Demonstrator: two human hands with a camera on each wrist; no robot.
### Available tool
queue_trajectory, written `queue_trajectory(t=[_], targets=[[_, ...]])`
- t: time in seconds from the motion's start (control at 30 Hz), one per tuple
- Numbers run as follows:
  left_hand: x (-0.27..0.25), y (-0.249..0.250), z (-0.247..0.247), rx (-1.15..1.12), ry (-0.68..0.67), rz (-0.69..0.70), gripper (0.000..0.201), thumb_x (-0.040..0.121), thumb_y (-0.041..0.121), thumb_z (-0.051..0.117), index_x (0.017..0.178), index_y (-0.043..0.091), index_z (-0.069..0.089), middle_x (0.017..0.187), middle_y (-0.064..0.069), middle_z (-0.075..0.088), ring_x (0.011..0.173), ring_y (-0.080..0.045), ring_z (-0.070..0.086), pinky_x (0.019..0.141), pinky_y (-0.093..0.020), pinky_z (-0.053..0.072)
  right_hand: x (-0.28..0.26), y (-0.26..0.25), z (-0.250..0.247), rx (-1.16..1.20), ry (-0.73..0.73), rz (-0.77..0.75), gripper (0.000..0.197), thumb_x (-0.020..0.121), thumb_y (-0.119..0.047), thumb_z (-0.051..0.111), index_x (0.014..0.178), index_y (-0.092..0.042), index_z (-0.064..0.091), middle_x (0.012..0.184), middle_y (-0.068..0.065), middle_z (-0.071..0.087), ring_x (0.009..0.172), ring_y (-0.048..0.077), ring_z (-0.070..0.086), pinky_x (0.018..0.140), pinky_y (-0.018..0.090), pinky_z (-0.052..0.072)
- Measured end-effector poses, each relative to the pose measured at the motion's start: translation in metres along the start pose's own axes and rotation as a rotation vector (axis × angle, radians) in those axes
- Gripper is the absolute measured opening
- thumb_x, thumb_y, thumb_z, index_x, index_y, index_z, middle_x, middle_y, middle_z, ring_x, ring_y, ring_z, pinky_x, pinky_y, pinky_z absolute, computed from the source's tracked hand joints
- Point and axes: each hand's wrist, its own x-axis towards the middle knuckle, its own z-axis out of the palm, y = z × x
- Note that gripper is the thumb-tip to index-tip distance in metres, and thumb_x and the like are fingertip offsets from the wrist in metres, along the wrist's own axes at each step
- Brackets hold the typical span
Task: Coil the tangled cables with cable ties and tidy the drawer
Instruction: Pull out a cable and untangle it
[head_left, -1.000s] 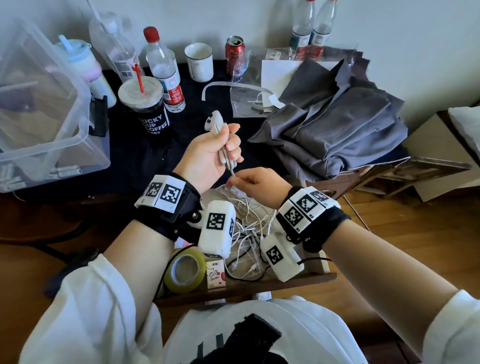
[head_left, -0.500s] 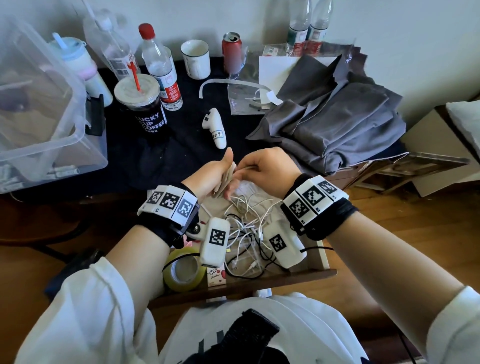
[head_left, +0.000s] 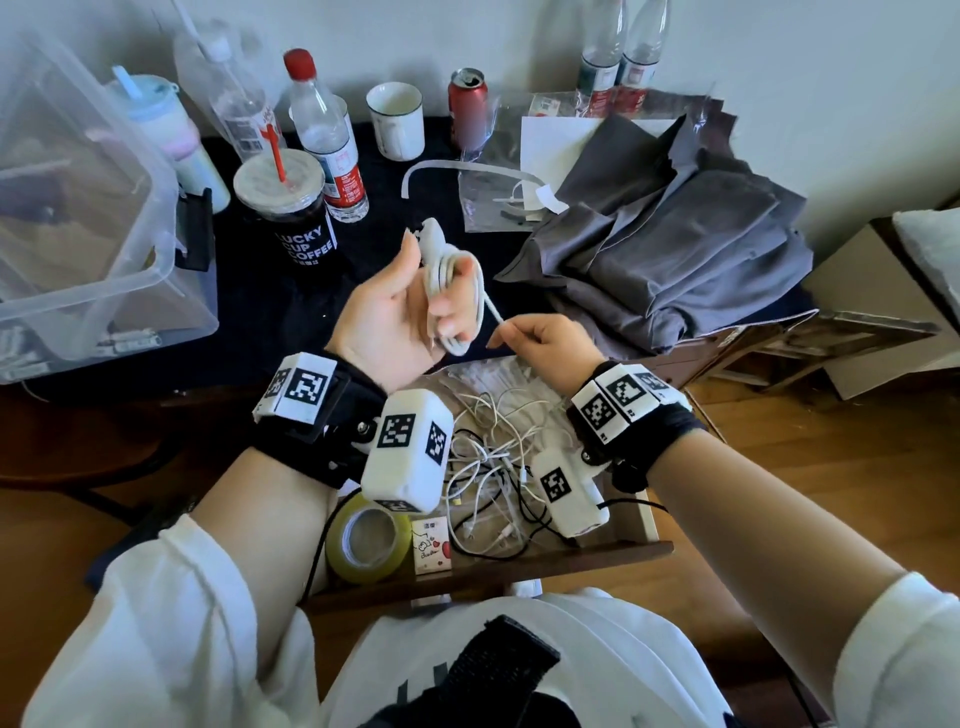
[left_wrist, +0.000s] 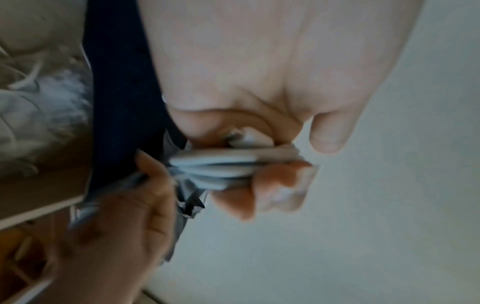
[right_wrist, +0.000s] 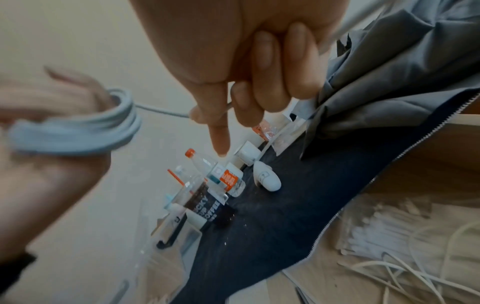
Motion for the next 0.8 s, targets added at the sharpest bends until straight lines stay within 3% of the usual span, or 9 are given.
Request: queue_trajectory(t=[0.13,0.23,0.3,0.37,0.5,0.63,0.7,0.8], targets=[[0.014,-0.003,0.007,0.158,0.210,0.123,0.033,0.102,0.028,0.021,0.098,0.009,0.048,0.058,0.010,0.048,0.054,-0.006,0.046,0.062,-0.018,0.045,-0.009,-0.014,0.005,-0.140,-0.206,-0.033,0.028,0.097,-0.033,0.043,0.101,-0.020,0.067,0.058,-0.012,0.045,0.055,-0.001,0.043,0.063,0.021,0.033],[0.020,-0.011,0.004,0.298,0.386,0.113,0.028,0.104,0.021,0.025,0.096,0.009,0.049,0.055,0.009,0.048,0.051,-0.006,0.048,0.059,-0.019,0.046,-0.010,-0.030,-0.003,-0.297,-0.278,-0.121,0.028,0.095,-0.038,0.046,0.083,-0.021,0.064,0.057,-0.008,0.044,0.058,0.007,0.041,0.067,0.028,0.039],[0.021,-0.016,0.001,0.416,0.459,0.078,0.023,0.104,0.019,0.030,0.096,0.010,0.050,0.060,0.005,0.047,0.052,-0.007,0.048,0.057,-0.019,0.045,-0.010,-0.037,-0.009,-0.357,-0.260,-0.182,0.026,0.091,-0.038,0.054,0.076,-0.019,0.063,0.062,-0.005,0.053,0.063,0.013,0.047,0.071,0.032,0.046],[0.020,-0.019,-0.003,0.574,0.514,0.014,0.020,0.103,0.019,0.034,0.094,0.011,0.050,0.065,0.000,0.046,0.053,-0.008,0.047,0.052,-0.016,0.043,-0.008,-0.041,-0.014,-0.350,-0.226,-0.234,0.020,0.087,-0.036,0.060,0.087,-0.018,0.070,0.075,0.000,0.066,0.072,0.016,0.055,0.075,0.036,0.049],[0.012,-0.023,-0.009,0.717,0.420,-0.199,0.032,0.101,0.025,0.039,0.075,0.009,0.048,0.045,0.002,0.051,0.039,-0.009,0.048,0.046,-0.021,0.041,-0.004,-0.043,-0.025,-0.230,-0.101,-0.283,0.013,0.081,-0.033,0.068,0.090,-0.025,0.074,0.081,-0.003,0.071,0.079,0.015,0.062,0.075,0.032,0.049],[0.001,-0.021,-0.006,0.639,0.230,-0.382,0.054,0.101,0.043,0.020,0.075,0.007,0.050,0.040,0.005,0.038,0.034,-0.009,0.036,0.043,-0.020,0.035,0.005,-0.032,-0.034,-0.107,0.055,-0.226,0.014,0.082,-0.028,0.068,0.087,-0.017,0.073,0.070,-0.010,0.061,0.066,0.001,0.053,0.070,0.021,0.041],[-0.004,-0.019,-0.006,0.508,0.173,-0.402,0.058,0.098,0.049,0.014,0.074,0.008,0.047,0.038,0.006,0.035,0.032,-0.008,0.032,0.041,-0.018,0.034,0.008,-0.021,-0.035,-0.053,0.081,-0.163,0.012,0.084,-0.027,0.066,0.084,-0.017,0.073,0.062,-0.010,0.057,0.059,-0.002,0.050,0.064,0.016,0.038],[-0.009,-0.012,-0.007,0.257,0.147,-0.305,0.048,0.091,0.050,0.022,0.075,0.009,0.043,0.037,0.006,0.034,0.031,-0.008,0.033,0.042,-0.019,0.034,0.008,-0.006,-0.028,-0.015,0.045,-0.079,0.020,0.091,-0.030,0.057,0.074,-0.028,0.068,0.058,0.003,0.053,0.048,0.007,0.044,0.054,0.022,0.037]])
